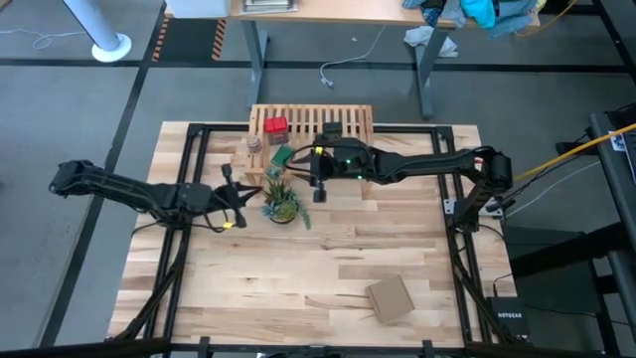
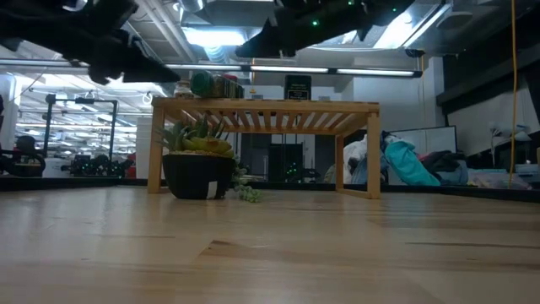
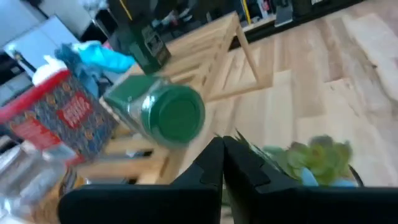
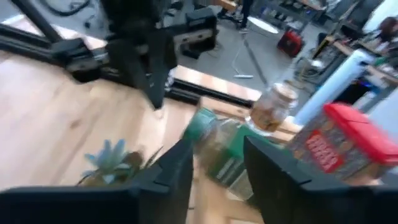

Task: Shelf spices
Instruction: Adjust the green seasoning bottle on the shelf

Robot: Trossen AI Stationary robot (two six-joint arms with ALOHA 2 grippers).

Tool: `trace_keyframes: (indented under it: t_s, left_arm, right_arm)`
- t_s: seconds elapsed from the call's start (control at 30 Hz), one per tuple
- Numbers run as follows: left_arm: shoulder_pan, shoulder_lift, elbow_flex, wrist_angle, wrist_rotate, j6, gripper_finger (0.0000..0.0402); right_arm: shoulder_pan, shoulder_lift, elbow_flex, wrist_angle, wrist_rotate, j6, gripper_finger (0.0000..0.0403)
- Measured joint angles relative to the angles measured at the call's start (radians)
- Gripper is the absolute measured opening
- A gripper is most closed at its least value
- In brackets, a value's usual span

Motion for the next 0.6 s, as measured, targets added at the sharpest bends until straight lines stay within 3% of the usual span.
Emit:
trace_keyframes:
  t_s: [0.13,0.4,0.6]
  left_arm:
    - [0.024,0.048,0.000,0.043,0.000,0.015,0.0001]
    - [0.042,0.064,0.000,0.081,0.001,-0.007,0.0001]
    - [0.042,0.066,0.000,0.113,0.005,0.017,0.0001]
  right_arm:
    - [0.000,0.011,0.032,0.000,0.059,-0.049,0.0107]
    - [-0.034,0.042,0.058,0.004,0.063,-0.082,0.0015]
    - [-0.040,0.052,0.057,0.003,0.067,-0.081,0.0016]
